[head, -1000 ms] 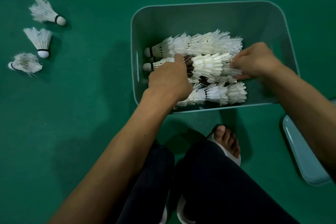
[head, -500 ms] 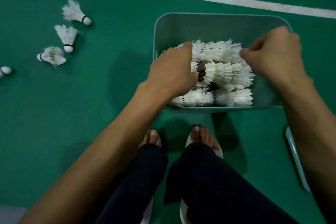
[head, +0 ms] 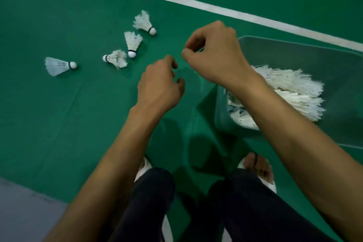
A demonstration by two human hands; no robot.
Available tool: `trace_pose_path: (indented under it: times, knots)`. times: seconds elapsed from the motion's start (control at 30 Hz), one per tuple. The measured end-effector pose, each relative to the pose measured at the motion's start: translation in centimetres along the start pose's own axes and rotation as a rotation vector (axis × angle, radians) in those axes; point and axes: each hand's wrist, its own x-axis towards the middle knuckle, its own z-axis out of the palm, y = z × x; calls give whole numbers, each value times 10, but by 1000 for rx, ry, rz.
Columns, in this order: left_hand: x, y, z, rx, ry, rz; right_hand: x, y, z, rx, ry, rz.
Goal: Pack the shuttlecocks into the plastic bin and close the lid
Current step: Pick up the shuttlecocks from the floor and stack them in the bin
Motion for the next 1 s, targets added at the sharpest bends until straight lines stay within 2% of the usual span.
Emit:
trace_pose_path:
  times: [0.27, 0.33, 0.43, 0.53, 0.67, 0.77, 0.87, 0.93, 1.0]
  knots:
    - [18, -144, -28, 64, 126, -502, 58, -40, 111, -338, -513, 6]
    - [29, -177, -42, 143, 198, -652, 78, -44, 131, -319, -530, 7]
    - [50, -229, -64, 198, 290, -782, 116, -49, 157, -270, -434, -48]
    - [80, -274, -75, 292, 205, -714, 150, -54, 180, -280, -393, -144]
    - [121, -299, -78, 473, 40, -512, 176, -64, 209, -314, -426, -145]
    - [133, -298, -80, 343, 78, -521, 177, -60, 224, -349, -400, -104]
    - [125, -276, -74, 134, 189, -649, 175, -45, 225, -245, -351, 80]
    - [111, -254, -70, 20, 144, -609, 179, -36, 223, -224, -350, 203]
    - [100, -232, -68, 22, 18, -463, 183, -31, 218, -231, -348, 277]
